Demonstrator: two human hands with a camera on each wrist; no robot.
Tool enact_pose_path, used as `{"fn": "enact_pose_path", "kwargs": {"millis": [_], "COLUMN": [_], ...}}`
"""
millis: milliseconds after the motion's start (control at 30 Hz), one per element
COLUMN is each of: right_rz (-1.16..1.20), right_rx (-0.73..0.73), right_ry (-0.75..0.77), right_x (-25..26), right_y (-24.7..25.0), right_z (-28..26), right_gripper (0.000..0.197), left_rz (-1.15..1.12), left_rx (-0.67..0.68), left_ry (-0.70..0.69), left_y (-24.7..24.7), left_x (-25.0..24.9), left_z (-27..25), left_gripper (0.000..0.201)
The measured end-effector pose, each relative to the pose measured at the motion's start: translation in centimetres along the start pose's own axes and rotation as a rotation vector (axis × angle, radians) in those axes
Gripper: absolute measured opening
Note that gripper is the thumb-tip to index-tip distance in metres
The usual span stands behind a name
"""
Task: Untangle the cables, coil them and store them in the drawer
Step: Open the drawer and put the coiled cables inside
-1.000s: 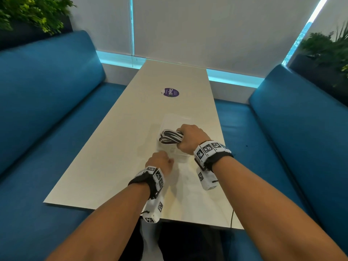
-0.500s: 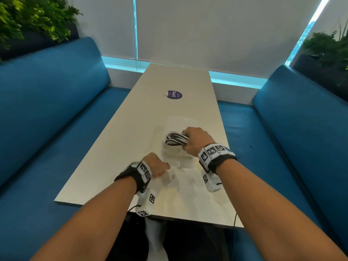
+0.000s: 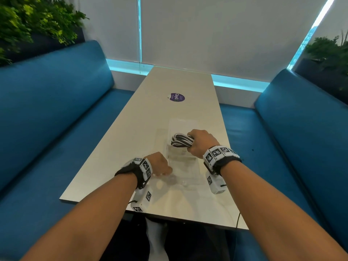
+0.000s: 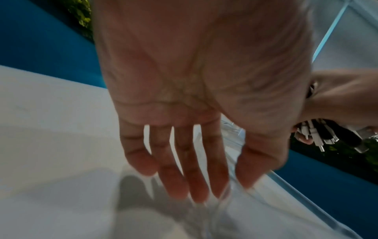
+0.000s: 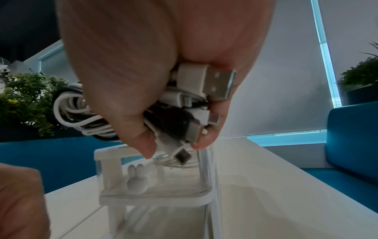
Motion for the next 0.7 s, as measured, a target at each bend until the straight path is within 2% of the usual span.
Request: {"fn": "enact_pose_path", "kwargs": {"millis": [100, 167, 200, 233, 300, 367, 400, 467, 533, 600, 633, 700], "right_rz": [-0.01, -0.047, -0.069, -0.086, -0.085, -0.048, -0.028, -0.04, -0.131, -0.244, -0.275, -0.291], "right_rx": [-0.01, -0.023, -0.035, -0.056, -0.119, -0.161, -0.151, -0.048, 0.13, 0.267, 0.289, 0.266], "right_ry": [-0.009, -0.005, 0.001, 0.004, 0.002, -0.007, -0.009, -0.005, -0.009, -0.023, -0.035, -0.078], "right_x": [0.0, 0.1, 0.2, 0.1, -0.1, -0.6, -0.8, -0.7, -0.5, -0.2, -0.1, 0.2], "right_y": [0.1, 0.2, 0.2, 0.3, 0.7, 1.2, 1.3, 0.7, -1.0, -3.1, -4.0, -5.0], "right_z": [-0.2, -0.5, -0.7, -0.9, -1.5, -2.2, -2.5, -3.1, -3.7, -4.4, -4.6, -4.8], "right_gripper": [0.015, 0.013, 0.011, 0.01, 0.008, 0.007, 0.009, 0.016, 0.029, 0.045, 0.049, 0.043], "left_rz": [0.111, 0.068, 0.045, 0.023, -0.01, -0.124, -0.16, -0.051, 0.129, 0.173, 0.146, 0.079], "left_rx": [0.137, 0.204, 0.196, 0.139, -0.104, -0.322, -0.36, -0.318, -0.206, -0.133, -0.123, -0.117], "left_ry": [0.052, 0.068, 0.056, 0.018, -0.126, -0.309, -0.395, -0.518, -0.53, -0.515, -0.516, -0.5], "left_y": [-0.4, -0.6, -0.3, 0.4, 2.7, 4.5, 4.8, 4.0, 2.2, 1.2, 1.0, 0.7], "left_x": [0.4, 0.8, 0.8, 0.8, -0.1, -1.3, -2.0, -3.6, -4.0, -3.7, -3.5, -3.2], "left_z": [-1.1, -1.2, -1.2, -0.8, 0.0, -0.1, -0.3, -0.2, 0.4, 0.9, 1.0, 0.9], "left_gripper": [0.012, 0.008, 0.009, 0.012, 0.026, 0.062, 0.081, 0.103, 0.105, 0.106, 0.107, 0.109]}}
Point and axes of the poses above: each hand's wrist, its own z-axis towards the middle knuckle, its own y-axis out of the back of the hand, x = y × z, the point moved 8 cm from there along z, towards the middle knuckle, and after that the axes turned 15 degrees about -z, right-handed, at the moved point
